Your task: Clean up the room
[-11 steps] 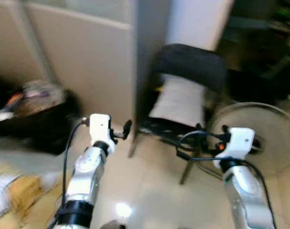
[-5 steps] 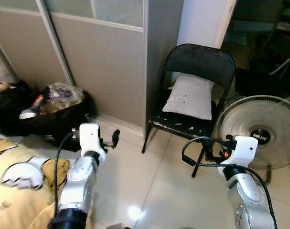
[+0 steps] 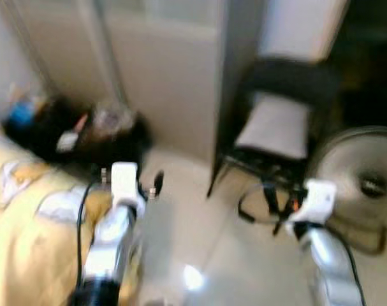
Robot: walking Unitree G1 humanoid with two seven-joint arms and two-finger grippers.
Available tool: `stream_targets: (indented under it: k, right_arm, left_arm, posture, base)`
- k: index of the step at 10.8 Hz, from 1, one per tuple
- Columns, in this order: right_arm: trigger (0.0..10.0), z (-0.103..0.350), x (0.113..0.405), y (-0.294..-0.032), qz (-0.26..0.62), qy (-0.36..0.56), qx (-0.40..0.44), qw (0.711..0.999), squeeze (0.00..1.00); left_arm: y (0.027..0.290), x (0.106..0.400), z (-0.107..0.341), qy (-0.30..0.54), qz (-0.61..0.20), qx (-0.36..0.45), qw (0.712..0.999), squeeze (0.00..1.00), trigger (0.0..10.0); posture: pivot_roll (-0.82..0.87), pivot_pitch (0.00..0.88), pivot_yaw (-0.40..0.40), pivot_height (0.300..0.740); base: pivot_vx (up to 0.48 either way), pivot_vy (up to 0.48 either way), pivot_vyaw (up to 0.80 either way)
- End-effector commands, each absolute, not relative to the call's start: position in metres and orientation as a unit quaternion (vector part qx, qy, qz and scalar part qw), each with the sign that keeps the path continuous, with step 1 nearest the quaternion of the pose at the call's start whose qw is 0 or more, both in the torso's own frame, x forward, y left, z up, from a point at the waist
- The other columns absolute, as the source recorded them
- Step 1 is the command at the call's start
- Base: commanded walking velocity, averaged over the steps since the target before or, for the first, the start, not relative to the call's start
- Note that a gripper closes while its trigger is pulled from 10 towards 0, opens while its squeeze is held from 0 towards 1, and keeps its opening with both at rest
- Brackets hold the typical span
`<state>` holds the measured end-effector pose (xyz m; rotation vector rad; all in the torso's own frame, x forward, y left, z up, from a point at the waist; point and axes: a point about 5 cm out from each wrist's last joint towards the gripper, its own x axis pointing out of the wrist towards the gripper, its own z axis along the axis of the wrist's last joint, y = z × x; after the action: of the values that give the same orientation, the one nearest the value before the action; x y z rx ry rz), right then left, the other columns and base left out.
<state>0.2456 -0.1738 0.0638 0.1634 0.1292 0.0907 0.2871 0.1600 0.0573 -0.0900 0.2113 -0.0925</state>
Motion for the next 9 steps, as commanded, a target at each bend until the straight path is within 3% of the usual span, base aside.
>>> stream_targets:
  k: [1, 3, 5, 7, 9]
  right_arm:
    - [10.0, 0.065, 0.245, -0.168, 0.061, 0.065, 0.08, 0.993, 0.0]
    - [10.0, 0.063, 0.242, -0.165, 0.085, 0.077, 0.079, 0.99, 0.0]
    - [10.0, 0.067, 0.248, -0.178, 0.071, 0.06, 0.068, 0.993, 0.0]
    - [10.0, 0.099, 0.254, -0.19, 0.037, -0.021, 0.017, 0.999, 0.0]
    - [10.0, 0.095, 0.261, -0.192, 0.041, -0.005, 0.019, 0.999, 0.0]
  left_arm:
    - [0.161, 0.287, 0.059, 0.102, -0.04, -0.044, 0.993, 0.0, 10.0]
    - [0.154, 0.279, 0.056, 0.104, -0.022, -0.055, 0.993, 0.0, 10.0]
    - [0.149, 0.28, 0.065, 0.067, -0.026, -0.052, 0.996, 0.0, 10.0]
    - [0.15, 0.289, 0.091, 0.0, -0.033, -0.046, 0.998, 0.0, 10.0]
    - [0.143, 0.293, 0.085, 0.026, -0.036, -0.061, 0.997, 0.0, 10.0]
  posture:
    - [-0.08, 0.0, 0.016, 0.74]
    - [-0.08, 0.0, -0.002, 0.74]
    - [-0.07, 0.0, 0.016, 0.74]
    - [-0.07, 0.0, 0.008, 0.74]
    - [-0.08, 0.0, 0.017, 0.74]
  base:
    - [0.0, 0.469, 0.0]
    - [0.0, 0.469, 0.0]
    - [-0.448, 0.0, 0.0]
    - [-0.476, 0.0, 0.0]
    - [-0.24, 0.0, 0.0]
